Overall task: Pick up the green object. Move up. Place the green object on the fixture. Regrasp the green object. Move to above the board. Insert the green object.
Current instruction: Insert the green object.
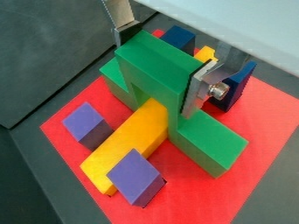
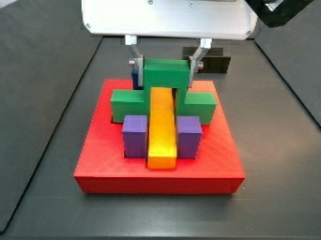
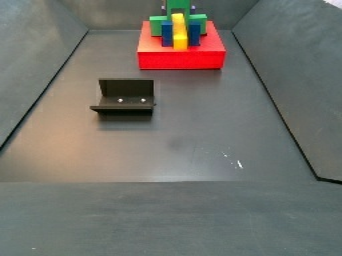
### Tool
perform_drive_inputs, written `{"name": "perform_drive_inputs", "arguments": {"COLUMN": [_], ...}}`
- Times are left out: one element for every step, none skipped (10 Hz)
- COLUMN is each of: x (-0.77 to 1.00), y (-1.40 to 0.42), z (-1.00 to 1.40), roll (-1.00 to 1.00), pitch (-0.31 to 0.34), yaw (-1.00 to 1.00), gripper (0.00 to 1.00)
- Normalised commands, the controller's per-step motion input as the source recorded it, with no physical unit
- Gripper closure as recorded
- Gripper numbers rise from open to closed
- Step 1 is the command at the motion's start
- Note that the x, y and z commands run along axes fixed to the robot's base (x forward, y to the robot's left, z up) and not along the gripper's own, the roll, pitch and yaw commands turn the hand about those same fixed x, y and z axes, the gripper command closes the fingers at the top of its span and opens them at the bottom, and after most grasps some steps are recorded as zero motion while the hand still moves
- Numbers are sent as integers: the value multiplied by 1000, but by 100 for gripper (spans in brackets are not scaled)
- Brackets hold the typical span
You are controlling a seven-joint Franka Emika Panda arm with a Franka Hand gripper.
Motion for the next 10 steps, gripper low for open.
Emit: {"name": "perform_drive_inputs", "arguments": {"x": [-60,-229,-240,-140,0,117,306,326,263,143], "y": [100,174,169,0,-194,-223,-169,-54,0,166], "z": [0,0,0,0,-57,-23,-54,-83,-106,-63], "roll": [0,0,0,0,1,0,24,43,53,26], "pitch": [26,0,0,0,0,0,31,50,56,63], "yaw": [-40,-37,-54,0,0,6,0,0,0,-26], "gripper": [100,100,100,100,100,100,100,100,100,100]}}
